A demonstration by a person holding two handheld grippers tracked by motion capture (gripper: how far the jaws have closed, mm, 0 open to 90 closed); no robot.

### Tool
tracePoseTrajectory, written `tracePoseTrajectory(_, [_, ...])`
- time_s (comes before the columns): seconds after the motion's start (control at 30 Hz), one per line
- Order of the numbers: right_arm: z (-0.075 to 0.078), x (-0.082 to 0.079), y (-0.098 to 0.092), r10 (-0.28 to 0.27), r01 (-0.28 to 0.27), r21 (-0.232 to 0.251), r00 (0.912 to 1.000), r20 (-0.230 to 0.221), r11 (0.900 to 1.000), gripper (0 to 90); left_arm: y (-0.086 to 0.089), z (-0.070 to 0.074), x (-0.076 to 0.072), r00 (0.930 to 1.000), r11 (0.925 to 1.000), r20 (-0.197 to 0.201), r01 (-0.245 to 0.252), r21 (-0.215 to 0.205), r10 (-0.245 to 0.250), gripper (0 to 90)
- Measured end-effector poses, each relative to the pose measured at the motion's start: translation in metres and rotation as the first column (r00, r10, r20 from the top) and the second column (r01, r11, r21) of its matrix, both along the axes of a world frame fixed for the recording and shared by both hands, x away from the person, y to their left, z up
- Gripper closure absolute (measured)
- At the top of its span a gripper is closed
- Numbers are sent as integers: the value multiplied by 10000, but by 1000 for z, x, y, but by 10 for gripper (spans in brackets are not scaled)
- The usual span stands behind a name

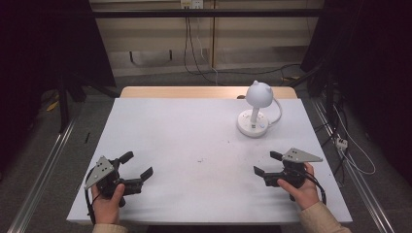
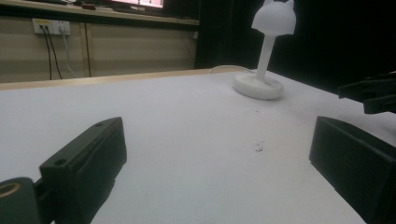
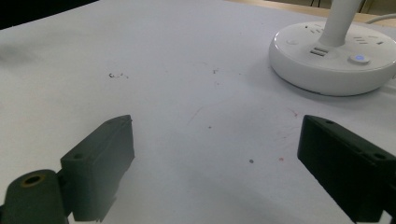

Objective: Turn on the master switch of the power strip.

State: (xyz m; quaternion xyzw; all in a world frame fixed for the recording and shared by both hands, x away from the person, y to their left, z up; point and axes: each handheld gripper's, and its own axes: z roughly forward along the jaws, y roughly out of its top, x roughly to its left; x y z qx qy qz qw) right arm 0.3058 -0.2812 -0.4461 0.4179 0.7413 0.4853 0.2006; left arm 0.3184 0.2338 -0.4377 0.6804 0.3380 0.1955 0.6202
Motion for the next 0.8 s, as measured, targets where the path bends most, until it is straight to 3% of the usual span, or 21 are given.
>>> tracePoseTrajectory(0.8, [-3,-18,-6,3,-2,-166,10000,72,9999,107,-1,0,1,10000,10000,-35,-44,3,44,36])
